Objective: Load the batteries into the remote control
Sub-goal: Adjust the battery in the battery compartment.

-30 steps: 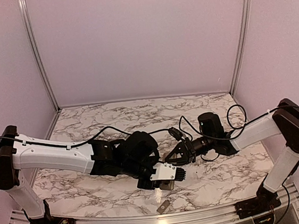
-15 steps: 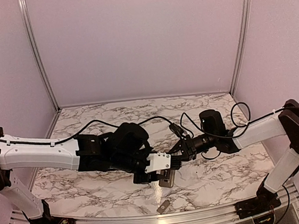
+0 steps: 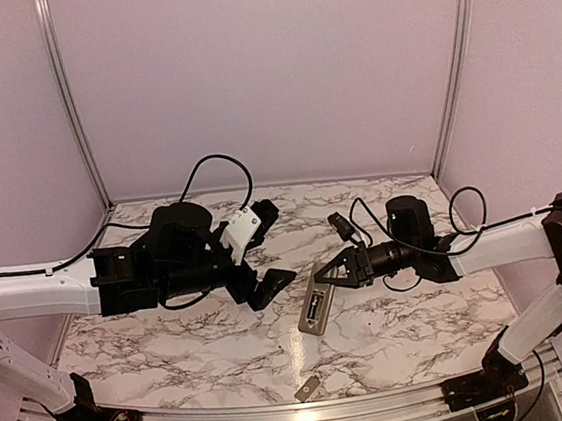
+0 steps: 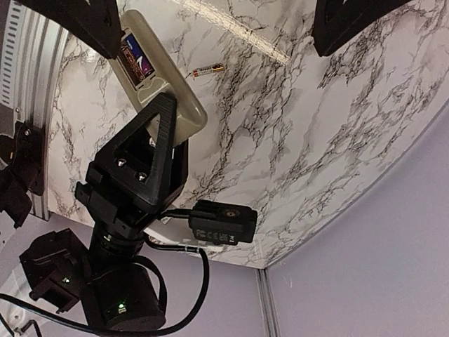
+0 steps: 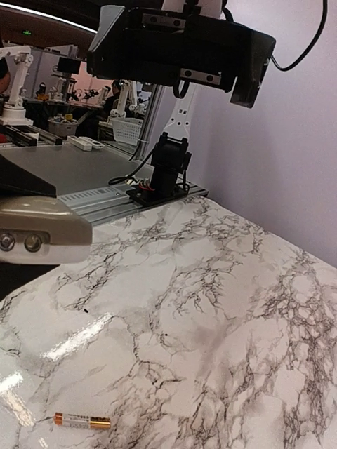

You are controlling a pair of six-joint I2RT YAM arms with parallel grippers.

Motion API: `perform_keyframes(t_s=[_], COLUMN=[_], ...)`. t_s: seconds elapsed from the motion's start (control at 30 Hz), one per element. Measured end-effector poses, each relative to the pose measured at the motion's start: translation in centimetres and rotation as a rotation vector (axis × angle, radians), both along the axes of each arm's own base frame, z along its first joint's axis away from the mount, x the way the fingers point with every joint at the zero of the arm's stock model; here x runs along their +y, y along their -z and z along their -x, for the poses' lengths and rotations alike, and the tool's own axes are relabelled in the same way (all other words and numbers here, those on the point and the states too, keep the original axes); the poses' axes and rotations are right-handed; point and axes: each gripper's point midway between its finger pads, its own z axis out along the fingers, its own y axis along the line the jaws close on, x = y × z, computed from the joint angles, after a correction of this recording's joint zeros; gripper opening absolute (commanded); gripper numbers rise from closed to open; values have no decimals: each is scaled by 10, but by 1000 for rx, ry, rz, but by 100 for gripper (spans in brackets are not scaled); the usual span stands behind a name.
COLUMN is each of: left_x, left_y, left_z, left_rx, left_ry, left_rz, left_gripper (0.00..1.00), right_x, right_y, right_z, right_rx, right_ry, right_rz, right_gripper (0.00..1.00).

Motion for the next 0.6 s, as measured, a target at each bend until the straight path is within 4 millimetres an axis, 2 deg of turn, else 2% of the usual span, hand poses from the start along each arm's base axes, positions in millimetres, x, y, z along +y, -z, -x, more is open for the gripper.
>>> perform_keyframes(t_s=[0.07, 0.17, 0.3, 0.43, 0.6], left_x=[-6, -18, -34, -43, -51], left_y=[5, 21, 50, 67, 75], left_z=[-8, -10, -10, -8, -7], left_rx=[78, 181, 307, 381, 425], left_ry=[-31, -45, -56, -57, -49], left_rz=[20, 33, 6, -13, -26], left_gripper=[98, 85, 71, 63, 57], right_x=[-2, -5, -8, -10, -10], right_y=[-7, -12, -15, -15, -14], right_z=[-2, -6, -10, -15, -16], right_rx=[-39, -80, -112, -122, -121], right_ry=[15, 39, 69, 96, 107], right_rz=[-5, -2, 9, 19, 24], right_gripper=[0, 0, 0, 0, 0])
